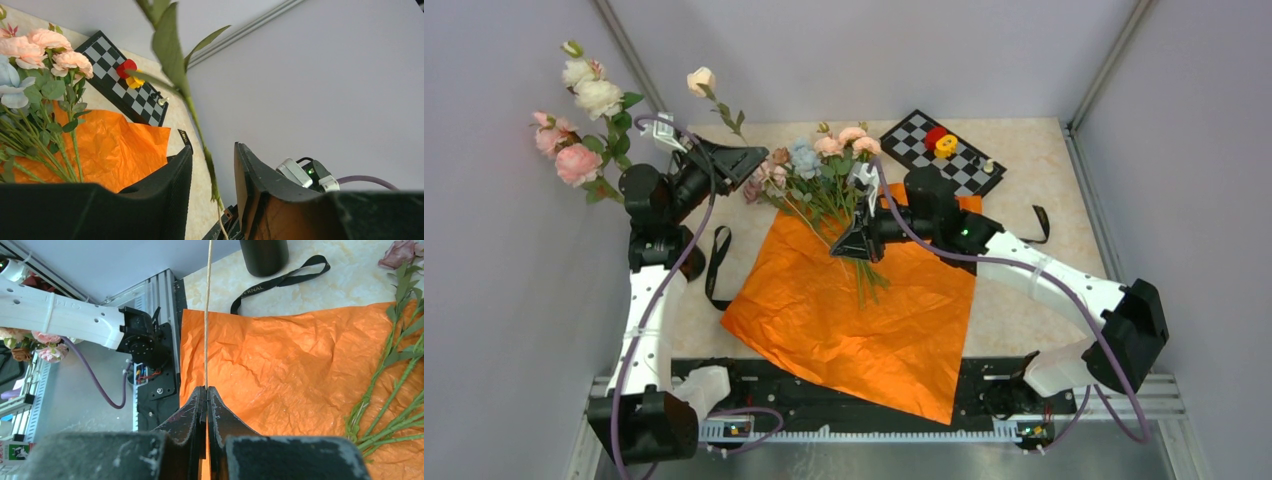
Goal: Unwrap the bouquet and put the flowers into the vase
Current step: Pick up the fake flower from the wrapping paper, then insert the fake flower into the vase.
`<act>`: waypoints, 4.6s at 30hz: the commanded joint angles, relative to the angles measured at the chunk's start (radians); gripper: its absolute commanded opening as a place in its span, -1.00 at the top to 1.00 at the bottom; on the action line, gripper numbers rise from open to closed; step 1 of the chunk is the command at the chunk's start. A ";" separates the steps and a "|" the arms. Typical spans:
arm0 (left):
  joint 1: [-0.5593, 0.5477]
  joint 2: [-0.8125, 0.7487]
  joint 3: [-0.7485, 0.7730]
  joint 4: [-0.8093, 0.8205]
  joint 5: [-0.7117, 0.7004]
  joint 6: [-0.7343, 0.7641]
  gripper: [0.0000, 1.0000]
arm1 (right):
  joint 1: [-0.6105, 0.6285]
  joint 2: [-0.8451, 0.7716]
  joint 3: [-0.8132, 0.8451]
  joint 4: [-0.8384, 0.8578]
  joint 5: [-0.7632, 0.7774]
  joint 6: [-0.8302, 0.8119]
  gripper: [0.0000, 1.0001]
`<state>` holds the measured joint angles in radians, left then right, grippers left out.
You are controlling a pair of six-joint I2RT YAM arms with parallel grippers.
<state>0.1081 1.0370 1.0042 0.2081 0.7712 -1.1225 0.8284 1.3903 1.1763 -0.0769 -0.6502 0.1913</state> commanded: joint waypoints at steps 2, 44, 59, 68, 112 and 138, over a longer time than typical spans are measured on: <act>0.013 -0.001 0.041 0.036 0.011 0.015 0.26 | 0.023 -0.005 0.052 0.000 -0.024 -0.028 1.00; 0.026 -0.141 0.414 -0.720 -0.551 1.077 1.00 | -0.075 -0.158 -0.067 -0.149 0.563 0.001 -0.44; 0.049 -0.062 0.563 -0.565 -0.884 1.240 1.00 | -0.314 -0.221 -0.226 -0.014 0.415 0.019 -0.54; 0.106 0.001 0.601 -0.496 -0.841 1.249 1.00 | -0.319 -0.234 -0.239 -0.002 0.392 0.026 -0.54; 0.327 0.075 0.118 -0.179 -0.585 1.146 1.00 | -0.322 -0.292 -0.300 0.004 0.343 0.030 -0.54; 0.343 0.089 0.034 -0.203 -0.574 1.069 0.71 | -0.322 -0.306 -0.307 -0.011 0.323 0.035 -0.54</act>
<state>0.4442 1.1477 1.0401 -0.0265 0.1745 -0.0307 0.5140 1.1126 0.8635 -0.1143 -0.3130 0.2146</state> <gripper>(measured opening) 0.112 0.770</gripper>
